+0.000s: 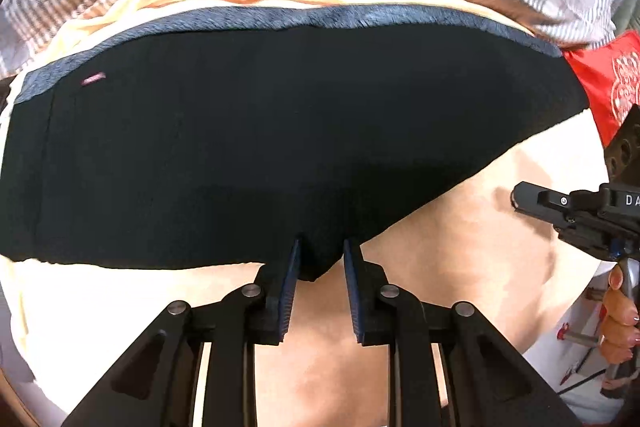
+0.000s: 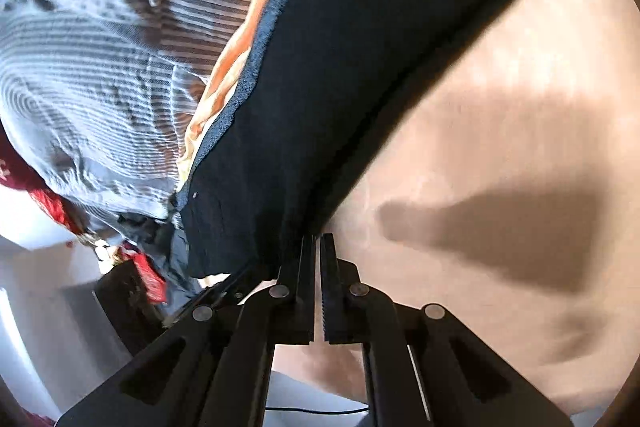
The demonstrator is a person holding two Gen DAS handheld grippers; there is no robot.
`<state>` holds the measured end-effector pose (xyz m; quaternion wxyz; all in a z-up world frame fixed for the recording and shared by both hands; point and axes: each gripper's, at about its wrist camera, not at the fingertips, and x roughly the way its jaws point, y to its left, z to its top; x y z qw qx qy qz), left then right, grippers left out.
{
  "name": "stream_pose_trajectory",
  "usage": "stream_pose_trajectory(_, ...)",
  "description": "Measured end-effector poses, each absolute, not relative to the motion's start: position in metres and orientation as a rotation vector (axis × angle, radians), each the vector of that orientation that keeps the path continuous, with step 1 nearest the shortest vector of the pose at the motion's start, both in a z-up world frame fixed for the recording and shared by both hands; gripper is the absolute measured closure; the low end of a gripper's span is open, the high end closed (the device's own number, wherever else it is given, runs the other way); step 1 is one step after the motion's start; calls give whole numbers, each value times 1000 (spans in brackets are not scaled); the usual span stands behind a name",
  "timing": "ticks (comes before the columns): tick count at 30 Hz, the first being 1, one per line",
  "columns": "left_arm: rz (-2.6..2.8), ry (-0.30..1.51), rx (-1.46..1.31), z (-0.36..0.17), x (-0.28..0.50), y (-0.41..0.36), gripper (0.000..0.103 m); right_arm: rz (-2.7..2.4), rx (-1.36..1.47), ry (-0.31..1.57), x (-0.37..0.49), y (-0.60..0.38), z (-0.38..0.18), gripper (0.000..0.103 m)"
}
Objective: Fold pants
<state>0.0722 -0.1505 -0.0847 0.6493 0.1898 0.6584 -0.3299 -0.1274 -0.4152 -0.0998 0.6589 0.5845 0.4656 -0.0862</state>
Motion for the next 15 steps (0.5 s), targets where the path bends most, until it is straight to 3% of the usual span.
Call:
stream_pose_trajectory(4, -707, 1468, 399, -79, 86, -158, 79, -244, 1154, 1071, -114, -430, -76, 97)
stream_pose_trajectory(11, -609, 1416, 530, -118, 91, -165, 79, -377, 823, 1173, -72, -461, -73, 97)
stream_pose_trajectory(12, -617, 1398, 535, -116, 89, -165, 79, -406, 787, 1218, -72, -467, -82, 102)
stream_pose_trajectory(15, -608, 1403, 623, -112, 83, -172, 79, -412, 1007, 1150, -99, -492, -89, 102)
